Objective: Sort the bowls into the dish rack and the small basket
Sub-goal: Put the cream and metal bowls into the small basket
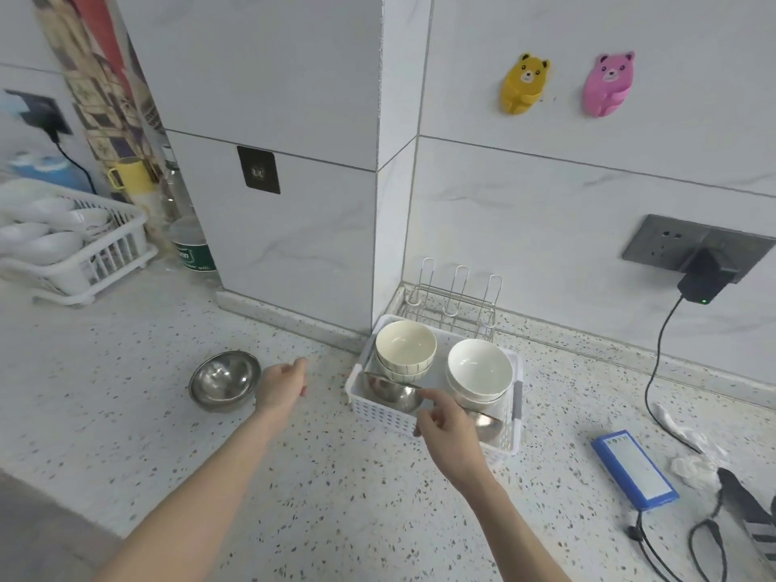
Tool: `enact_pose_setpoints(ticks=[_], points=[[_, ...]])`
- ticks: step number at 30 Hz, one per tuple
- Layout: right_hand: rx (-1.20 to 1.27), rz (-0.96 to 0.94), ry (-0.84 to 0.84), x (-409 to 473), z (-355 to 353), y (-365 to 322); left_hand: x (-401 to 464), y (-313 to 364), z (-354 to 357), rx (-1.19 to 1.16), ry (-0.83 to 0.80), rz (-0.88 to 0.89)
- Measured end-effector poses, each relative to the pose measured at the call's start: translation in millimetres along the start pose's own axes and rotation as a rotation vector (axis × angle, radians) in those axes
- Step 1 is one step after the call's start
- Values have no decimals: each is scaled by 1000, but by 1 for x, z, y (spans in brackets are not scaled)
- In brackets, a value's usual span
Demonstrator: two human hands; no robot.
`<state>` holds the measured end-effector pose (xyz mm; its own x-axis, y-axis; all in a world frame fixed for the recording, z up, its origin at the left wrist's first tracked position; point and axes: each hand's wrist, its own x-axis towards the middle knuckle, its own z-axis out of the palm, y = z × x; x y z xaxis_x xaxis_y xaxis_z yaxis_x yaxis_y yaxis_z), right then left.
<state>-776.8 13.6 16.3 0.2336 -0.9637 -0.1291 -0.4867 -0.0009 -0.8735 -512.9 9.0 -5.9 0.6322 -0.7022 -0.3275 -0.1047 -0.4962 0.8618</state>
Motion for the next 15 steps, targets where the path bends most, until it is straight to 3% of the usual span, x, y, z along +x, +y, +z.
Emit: enact_pose_setpoints(ticks=[4,8,12,15], points=[[-15,-15,-136,-1,27,-11,9,-42,-43,-272,157,-318],[-18,4,-233,-2,51,-20,14,-74,-62,-456,131,-507],[-18,28,-270,-4,65,-22,21,-81,-66,-602,197,-508],[-19,31,-263,-4,68,-19,26,-78,-66,-573,222,-439]])
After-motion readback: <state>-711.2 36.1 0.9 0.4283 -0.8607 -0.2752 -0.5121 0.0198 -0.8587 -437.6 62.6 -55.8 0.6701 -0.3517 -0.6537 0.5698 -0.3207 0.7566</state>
